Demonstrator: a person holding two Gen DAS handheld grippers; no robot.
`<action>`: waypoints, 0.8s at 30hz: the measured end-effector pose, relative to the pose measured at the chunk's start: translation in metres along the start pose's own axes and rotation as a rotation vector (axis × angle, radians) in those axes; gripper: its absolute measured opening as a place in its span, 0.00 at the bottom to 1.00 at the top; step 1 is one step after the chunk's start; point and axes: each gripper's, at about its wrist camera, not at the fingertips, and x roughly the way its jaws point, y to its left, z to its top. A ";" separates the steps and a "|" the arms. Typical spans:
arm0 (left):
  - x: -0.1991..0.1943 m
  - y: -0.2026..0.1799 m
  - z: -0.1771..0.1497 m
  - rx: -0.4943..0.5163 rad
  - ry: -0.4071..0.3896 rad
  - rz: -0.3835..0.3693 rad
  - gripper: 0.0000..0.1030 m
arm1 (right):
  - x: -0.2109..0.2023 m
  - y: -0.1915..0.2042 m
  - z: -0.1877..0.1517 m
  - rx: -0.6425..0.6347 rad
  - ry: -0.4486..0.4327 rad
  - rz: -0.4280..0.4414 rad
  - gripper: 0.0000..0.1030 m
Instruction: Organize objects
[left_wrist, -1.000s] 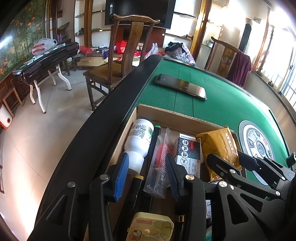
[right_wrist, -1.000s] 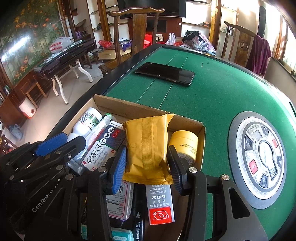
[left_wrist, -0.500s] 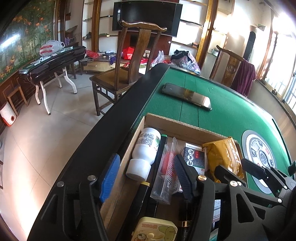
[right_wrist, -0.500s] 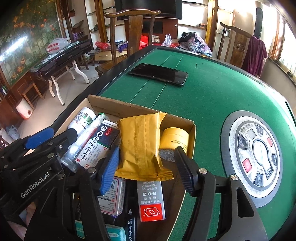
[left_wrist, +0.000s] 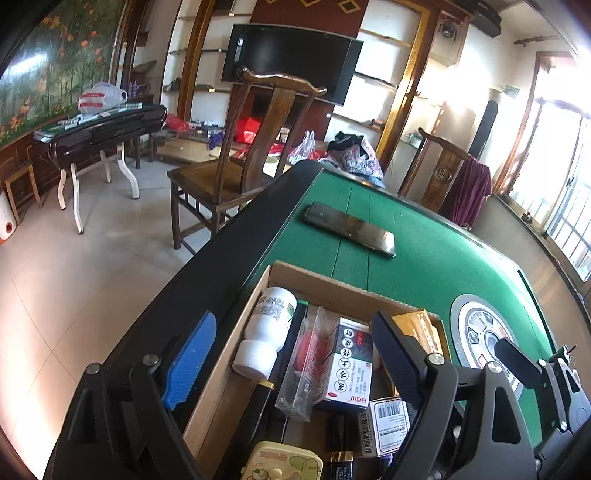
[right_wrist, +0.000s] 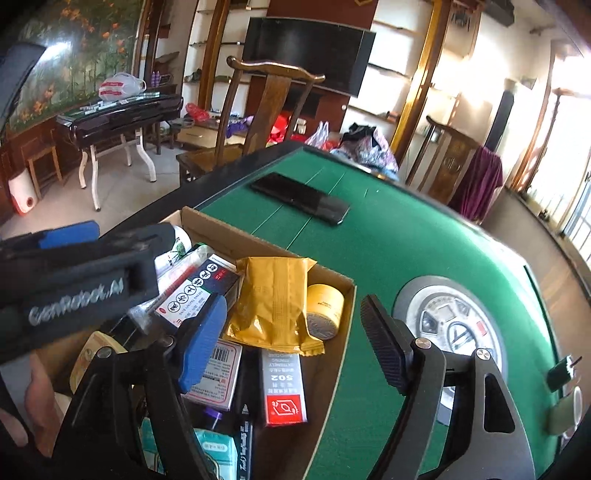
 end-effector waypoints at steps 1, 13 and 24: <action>-0.001 -0.001 0.000 0.003 -0.009 0.001 0.87 | -0.005 -0.001 -0.001 0.001 -0.011 0.000 0.74; -0.015 -0.019 0.001 0.031 -0.041 0.046 0.99 | -0.068 -0.015 -0.038 -0.017 -0.115 -0.094 0.74; -0.076 -0.084 -0.047 0.336 -0.108 0.161 0.99 | -0.098 -0.051 -0.082 0.039 -0.138 -0.104 0.74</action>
